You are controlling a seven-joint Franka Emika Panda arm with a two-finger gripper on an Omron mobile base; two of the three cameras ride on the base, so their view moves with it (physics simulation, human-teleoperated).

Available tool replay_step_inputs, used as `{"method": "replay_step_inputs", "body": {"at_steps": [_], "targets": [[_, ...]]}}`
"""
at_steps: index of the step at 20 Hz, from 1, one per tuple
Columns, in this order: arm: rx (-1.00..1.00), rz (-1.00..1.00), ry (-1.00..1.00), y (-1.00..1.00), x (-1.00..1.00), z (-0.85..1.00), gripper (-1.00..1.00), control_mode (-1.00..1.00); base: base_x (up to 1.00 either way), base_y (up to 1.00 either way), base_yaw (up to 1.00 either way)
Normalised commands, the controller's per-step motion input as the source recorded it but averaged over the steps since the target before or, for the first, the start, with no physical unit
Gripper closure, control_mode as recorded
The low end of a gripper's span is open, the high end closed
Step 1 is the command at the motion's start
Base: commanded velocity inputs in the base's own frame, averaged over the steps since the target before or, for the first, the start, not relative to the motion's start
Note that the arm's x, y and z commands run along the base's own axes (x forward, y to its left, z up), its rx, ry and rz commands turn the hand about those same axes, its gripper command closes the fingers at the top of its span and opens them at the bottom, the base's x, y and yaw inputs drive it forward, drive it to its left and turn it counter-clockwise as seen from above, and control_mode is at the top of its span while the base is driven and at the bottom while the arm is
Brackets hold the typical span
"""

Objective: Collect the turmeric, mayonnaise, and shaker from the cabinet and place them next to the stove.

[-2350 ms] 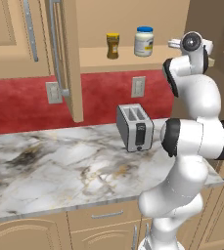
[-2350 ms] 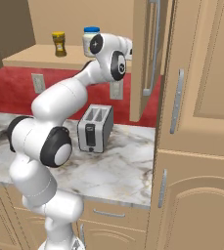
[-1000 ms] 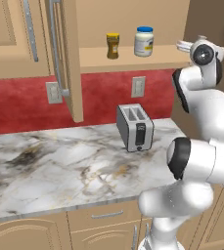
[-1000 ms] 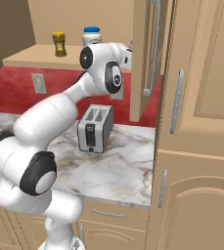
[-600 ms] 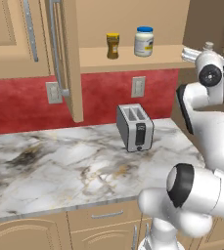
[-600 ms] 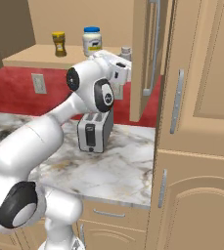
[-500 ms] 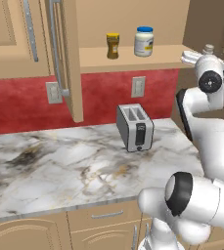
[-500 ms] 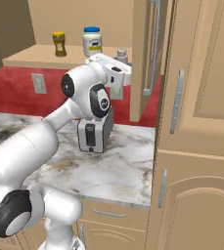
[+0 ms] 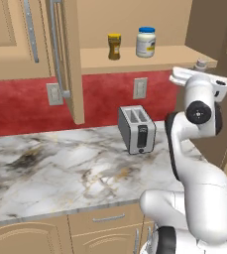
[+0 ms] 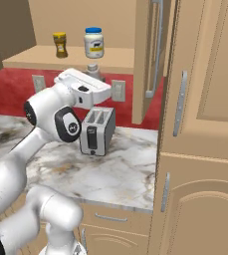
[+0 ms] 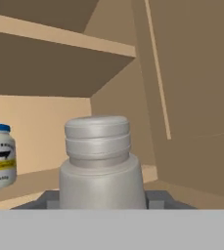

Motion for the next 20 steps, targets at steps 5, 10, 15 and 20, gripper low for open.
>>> {"method": "replay_step_inputs", "body": {"at_steps": [5, 10, 15, 20], "targets": [[-0.1, 0.01, -0.16, 0.49, -0.9, -0.1, 1.0, -1.0, 0.0, 0.0, 0.0], [-0.03, 0.0, -0.2, 0.17, -0.99, -0.16, 1.0, -1.0, 0.0, 0.0, 0.0], [0.0, -0.02, -0.01, 0.18, -0.9, -0.03, 1.0, -1.0, 0.0, 0.0, 0.0], [0.01, -0.12, 0.0, 0.33, -0.75, 0.0, 1.0, -1.0, 0.0, 0.0, 0.0]]}}
